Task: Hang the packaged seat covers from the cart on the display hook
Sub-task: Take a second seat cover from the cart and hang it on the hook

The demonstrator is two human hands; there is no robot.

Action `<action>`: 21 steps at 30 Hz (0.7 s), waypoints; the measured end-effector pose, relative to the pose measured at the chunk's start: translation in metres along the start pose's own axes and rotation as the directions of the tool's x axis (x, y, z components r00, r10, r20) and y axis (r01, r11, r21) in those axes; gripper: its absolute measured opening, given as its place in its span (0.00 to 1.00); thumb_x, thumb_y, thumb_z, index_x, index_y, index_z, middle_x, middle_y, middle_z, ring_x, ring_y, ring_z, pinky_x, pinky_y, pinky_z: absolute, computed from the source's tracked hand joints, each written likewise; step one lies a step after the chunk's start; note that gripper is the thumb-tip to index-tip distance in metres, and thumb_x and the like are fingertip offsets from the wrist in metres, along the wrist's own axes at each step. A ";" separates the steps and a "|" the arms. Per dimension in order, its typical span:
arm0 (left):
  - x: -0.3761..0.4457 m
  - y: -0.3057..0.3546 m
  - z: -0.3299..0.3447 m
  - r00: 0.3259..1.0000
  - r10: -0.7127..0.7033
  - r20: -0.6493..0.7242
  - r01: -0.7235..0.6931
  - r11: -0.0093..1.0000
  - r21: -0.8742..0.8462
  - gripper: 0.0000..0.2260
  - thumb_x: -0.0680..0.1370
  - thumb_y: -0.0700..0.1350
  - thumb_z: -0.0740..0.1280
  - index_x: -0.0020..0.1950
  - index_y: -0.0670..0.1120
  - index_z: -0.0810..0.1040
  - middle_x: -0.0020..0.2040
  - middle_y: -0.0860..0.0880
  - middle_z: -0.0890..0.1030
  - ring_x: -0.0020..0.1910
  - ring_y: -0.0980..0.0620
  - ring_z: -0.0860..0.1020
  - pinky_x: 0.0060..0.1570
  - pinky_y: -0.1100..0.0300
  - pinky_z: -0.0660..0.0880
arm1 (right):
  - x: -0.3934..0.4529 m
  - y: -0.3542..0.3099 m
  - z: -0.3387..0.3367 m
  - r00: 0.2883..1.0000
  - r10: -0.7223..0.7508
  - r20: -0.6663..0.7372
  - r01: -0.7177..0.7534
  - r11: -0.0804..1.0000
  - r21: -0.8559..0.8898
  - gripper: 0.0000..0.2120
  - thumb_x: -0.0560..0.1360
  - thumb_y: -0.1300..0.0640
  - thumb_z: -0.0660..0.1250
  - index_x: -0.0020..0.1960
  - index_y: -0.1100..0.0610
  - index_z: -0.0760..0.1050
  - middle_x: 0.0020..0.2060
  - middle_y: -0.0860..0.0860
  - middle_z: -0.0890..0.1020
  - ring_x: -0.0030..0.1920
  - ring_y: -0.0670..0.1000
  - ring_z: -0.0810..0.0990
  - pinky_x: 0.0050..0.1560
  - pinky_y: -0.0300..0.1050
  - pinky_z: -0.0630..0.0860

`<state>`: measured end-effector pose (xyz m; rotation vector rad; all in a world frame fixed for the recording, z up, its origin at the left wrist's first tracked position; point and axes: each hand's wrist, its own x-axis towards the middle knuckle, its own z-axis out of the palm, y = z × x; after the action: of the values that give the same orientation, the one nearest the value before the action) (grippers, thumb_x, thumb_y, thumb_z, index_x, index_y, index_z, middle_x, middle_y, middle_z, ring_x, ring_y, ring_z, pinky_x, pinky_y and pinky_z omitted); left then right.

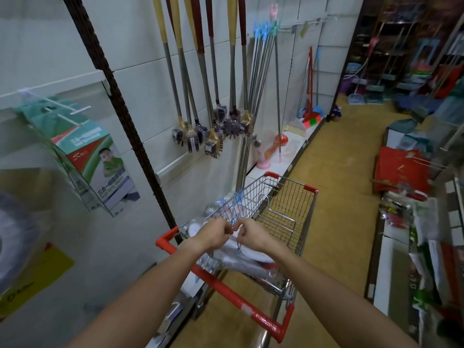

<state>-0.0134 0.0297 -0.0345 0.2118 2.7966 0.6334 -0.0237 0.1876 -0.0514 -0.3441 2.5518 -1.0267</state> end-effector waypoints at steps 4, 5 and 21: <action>0.010 0.001 0.000 0.999 -0.029 0.021 0.031 0.994 -0.104 0.12 0.73 0.34 0.67 0.55 0.41 0.84 0.53 0.43 0.85 0.55 0.46 0.82 0.56 0.56 0.76 | 0.004 -0.007 -0.011 0.999 -0.039 -0.019 0.040 0.998 0.057 0.14 0.72 0.70 0.61 0.53 0.55 0.76 0.37 0.57 0.85 0.36 0.48 0.81 0.45 0.53 0.81; 0.011 0.001 -0.001 0.999 -0.025 0.021 0.028 0.991 -0.133 0.12 0.72 0.33 0.67 0.53 0.41 0.84 0.52 0.43 0.86 0.53 0.46 0.82 0.55 0.55 0.77 | 0.004 -0.010 -0.015 0.998 -0.053 -0.029 0.055 0.996 0.073 0.15 0.73 0.71 0.60 0.52 0.56 0.76 0.36 0.56 0.84 0.35 0.47 0.81 0.43 0.51 0.81; 0.029 0.046 -0.073 0.952 0.105 -0.289 -0.228 0.870 -0.438 0.03 0.74 0.41 0.73 0.42 0.48 0.83 0.39 0.50 0.84 0.39 0.62 0.78 0.44 0.70 0.72 | 0.011 -0.060 -0.107 0.935 -0.247 -0.253 0.295 0.939 0.177 0.15 0.75 0.72 0.64 0.57 0.56 0.76 0.43 0.56 0.85 0.43 0.50 0.84 0.50 0.57 0.82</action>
<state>-0.0585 0.0476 0.0427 0.2943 2.7684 1.4490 -0.0733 0.2068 0.0593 -0.5625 2.6068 -1.5089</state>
